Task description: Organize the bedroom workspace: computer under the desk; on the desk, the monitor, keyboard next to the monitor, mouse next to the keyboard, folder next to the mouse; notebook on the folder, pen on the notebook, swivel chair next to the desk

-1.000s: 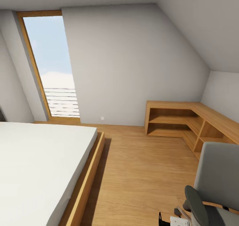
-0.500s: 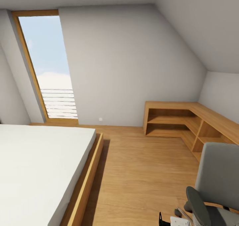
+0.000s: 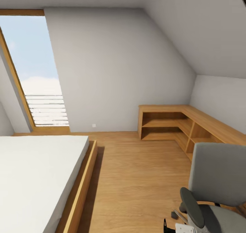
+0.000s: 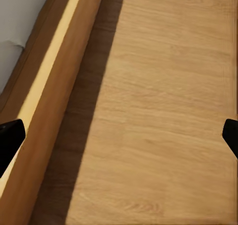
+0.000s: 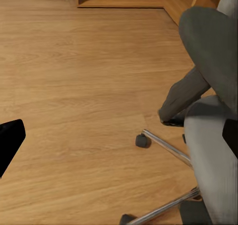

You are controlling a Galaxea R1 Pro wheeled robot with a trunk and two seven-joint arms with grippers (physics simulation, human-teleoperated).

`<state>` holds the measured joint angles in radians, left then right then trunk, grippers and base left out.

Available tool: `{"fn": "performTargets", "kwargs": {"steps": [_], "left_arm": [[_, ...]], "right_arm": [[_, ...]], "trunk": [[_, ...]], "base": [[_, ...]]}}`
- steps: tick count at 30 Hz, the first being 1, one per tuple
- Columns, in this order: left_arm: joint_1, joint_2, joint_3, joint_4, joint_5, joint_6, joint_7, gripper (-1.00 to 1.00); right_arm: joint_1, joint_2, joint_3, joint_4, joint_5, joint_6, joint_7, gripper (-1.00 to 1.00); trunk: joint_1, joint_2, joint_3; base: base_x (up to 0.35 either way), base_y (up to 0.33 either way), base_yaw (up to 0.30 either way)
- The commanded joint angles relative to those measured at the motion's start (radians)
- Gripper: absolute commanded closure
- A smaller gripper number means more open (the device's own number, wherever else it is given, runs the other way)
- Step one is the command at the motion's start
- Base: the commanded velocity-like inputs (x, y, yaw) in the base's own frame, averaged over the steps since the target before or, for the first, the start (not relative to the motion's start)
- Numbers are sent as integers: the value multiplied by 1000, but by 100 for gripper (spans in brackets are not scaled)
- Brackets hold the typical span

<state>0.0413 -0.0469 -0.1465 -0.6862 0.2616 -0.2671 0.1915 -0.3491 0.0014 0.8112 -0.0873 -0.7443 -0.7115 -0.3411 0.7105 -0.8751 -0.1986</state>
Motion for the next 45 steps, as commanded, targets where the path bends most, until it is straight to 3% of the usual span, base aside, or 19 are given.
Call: {"fn": "performTargets", "kwargs": {"steps": [1, 45], "left_arm": [[0, 1, -5, -1, 8, -3, 7, -100], [0, 0, -6, -1, 8, -3, 6, -100]], "right_arm": [[-1, 0, 8, 0, -1, 0, -9, -100], [-1, 0, 10, 0, -2, 1, -9, -100]], "trunk": [[0, -1, -1], [0, -1, 2]], "base": [[1, 1, -139], [82, 30, -12]]}}
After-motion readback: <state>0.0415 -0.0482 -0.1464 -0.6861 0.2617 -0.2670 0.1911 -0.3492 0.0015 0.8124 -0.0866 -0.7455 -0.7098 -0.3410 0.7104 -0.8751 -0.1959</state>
